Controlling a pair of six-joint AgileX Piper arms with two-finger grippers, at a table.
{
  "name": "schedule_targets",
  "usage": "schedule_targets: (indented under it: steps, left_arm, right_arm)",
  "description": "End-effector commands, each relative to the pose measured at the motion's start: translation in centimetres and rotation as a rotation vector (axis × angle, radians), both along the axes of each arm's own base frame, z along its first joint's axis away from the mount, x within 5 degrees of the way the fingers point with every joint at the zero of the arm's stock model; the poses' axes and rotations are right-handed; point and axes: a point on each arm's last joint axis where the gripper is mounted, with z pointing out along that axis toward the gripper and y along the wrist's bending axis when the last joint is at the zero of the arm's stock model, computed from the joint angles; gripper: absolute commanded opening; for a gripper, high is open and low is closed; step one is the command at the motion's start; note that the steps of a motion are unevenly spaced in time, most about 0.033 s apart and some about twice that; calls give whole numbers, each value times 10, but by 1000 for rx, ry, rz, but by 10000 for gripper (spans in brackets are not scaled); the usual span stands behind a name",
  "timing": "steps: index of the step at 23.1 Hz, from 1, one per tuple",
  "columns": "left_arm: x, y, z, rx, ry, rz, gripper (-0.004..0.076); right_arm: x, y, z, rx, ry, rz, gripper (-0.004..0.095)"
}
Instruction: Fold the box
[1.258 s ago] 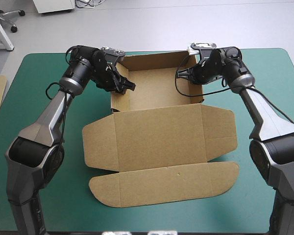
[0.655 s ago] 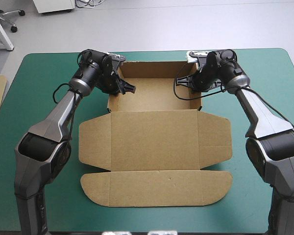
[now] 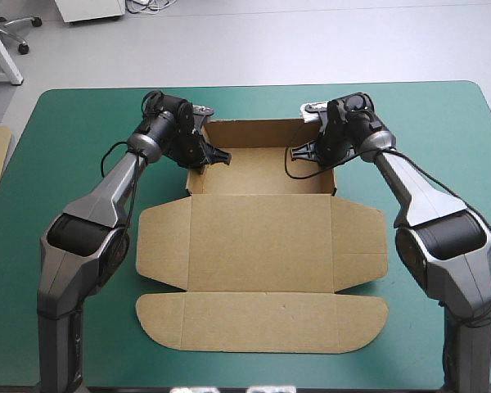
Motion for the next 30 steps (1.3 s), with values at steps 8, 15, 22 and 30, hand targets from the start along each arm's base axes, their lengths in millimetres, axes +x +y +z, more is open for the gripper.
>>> schedule_targets:
  steps: [8,15,22,30]
  left_arm:
    - [10,20,22,59,-135,-17,-14]
    - [9,18,22,47,-129,-62,-13]
    - [5,14,37,-19,-144,-62,301]
    - [-7,14,65,-66,-185,-85,364]
  right_arm:
    - [-2,-4,12,-91,-26,60,-12]
    - [0,-2,26,-67,-56,56,76]
    - [0,-7,43,16,-43,25,434]
    - [-13,-10,73,51,-99,29,435]
